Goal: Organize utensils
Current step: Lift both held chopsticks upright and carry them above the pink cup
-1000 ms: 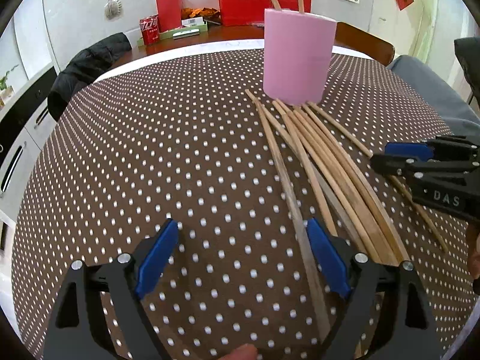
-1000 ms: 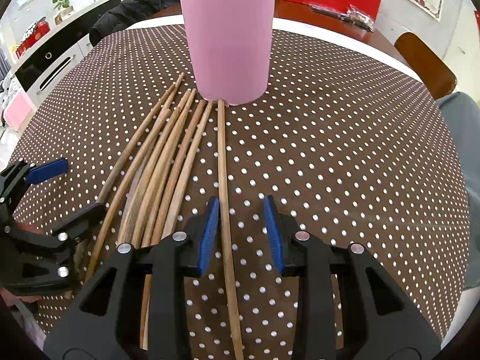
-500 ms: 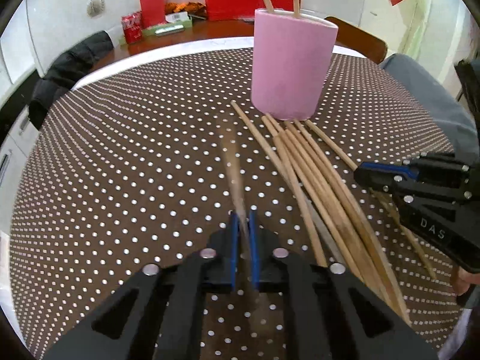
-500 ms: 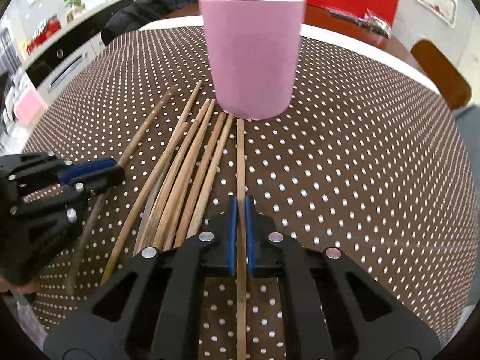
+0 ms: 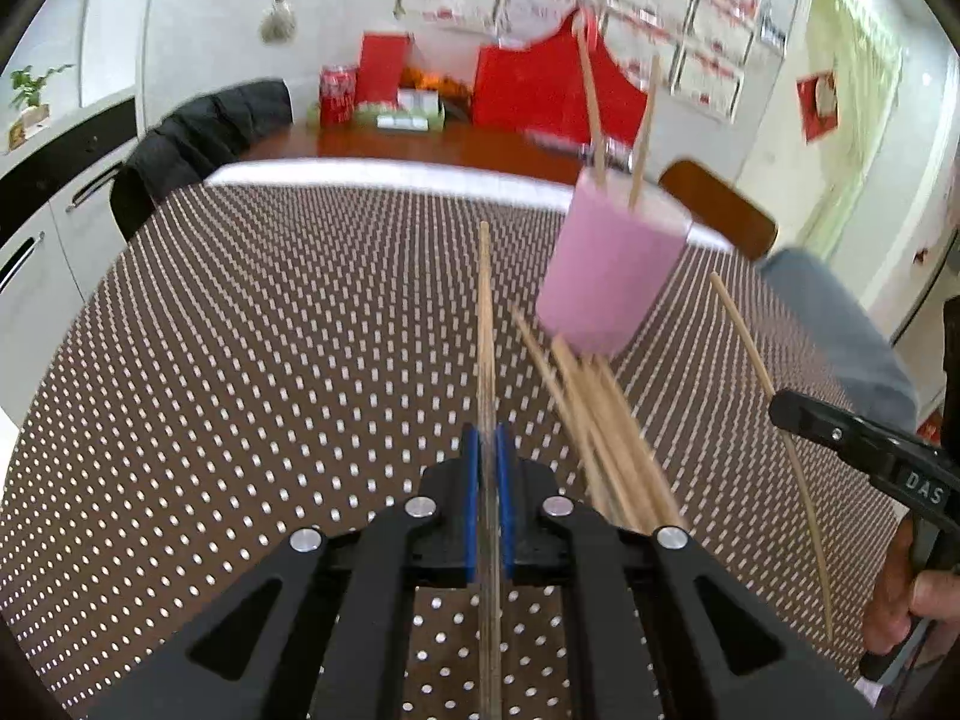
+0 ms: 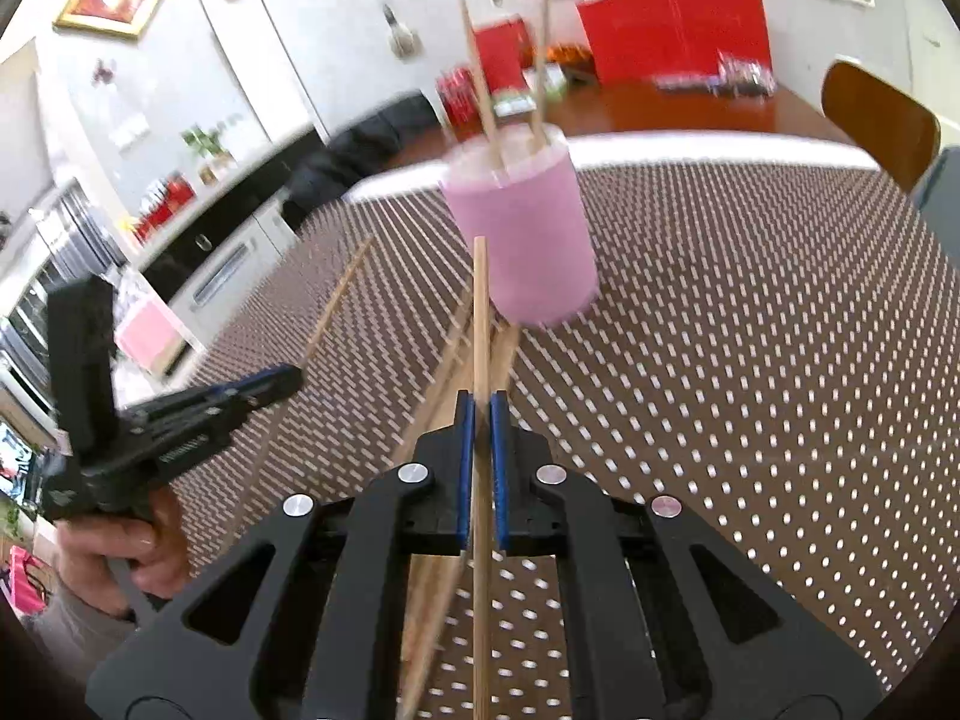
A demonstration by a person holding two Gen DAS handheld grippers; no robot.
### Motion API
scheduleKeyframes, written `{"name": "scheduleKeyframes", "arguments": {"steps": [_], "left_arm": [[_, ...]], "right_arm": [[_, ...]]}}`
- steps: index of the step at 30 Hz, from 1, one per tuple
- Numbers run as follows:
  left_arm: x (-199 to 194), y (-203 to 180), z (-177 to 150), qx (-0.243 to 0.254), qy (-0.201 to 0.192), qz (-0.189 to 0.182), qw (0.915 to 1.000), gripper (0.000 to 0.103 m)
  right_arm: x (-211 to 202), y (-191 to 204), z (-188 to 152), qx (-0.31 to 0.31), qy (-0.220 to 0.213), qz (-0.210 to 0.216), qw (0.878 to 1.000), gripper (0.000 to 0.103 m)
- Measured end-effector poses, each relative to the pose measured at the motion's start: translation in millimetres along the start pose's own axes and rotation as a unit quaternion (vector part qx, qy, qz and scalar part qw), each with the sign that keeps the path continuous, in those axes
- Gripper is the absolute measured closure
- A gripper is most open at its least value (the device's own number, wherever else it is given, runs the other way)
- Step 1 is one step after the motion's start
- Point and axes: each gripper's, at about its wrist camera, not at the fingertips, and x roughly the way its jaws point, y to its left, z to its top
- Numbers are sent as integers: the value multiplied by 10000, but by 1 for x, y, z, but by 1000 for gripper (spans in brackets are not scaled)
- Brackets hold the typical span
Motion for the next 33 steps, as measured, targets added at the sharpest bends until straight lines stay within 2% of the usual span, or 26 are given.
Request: {"name": "scheduleKeyframes", "arguments": {"steps": [6, 11, 15, 20, 23, 29, 33], "left_arm": [[-23, -9, 19, 65, -534, -136, 9985, 97], [-35, -19, 55, 201, -1112, -290, 9932, 97], [-50, -31, 91, 259, -1799, -565, 9817, 97], [-49, -44, 136, 143, -2354, -1030, 9663, 97], [-44, -54, 156, 157, -2636, -1217, 9568, 97], [-18, -67, 182, 250, -2971, -1372, 9446, 97], [4, -70, 189, 210, -3023, -1406, 9426, 97]], "right_arm": [[-22, 8, 24, 99, -484, 238, 9985, 97], [-30, 14, 54, 106, -1012, 306, 9943, 97], [-38, 18, 83, 73, -1630, 216, 9864, 97], [-37, 17, 128, 9, -2410, 22, 9705, 97], [-32, 13, 151, 23, -2720, -38, 9623, 97], [-5, 1, 182, 78, -3006, -168, 9536, 97], [14, -11, 192, 166, -2965, -204, 9547, 97]]}}
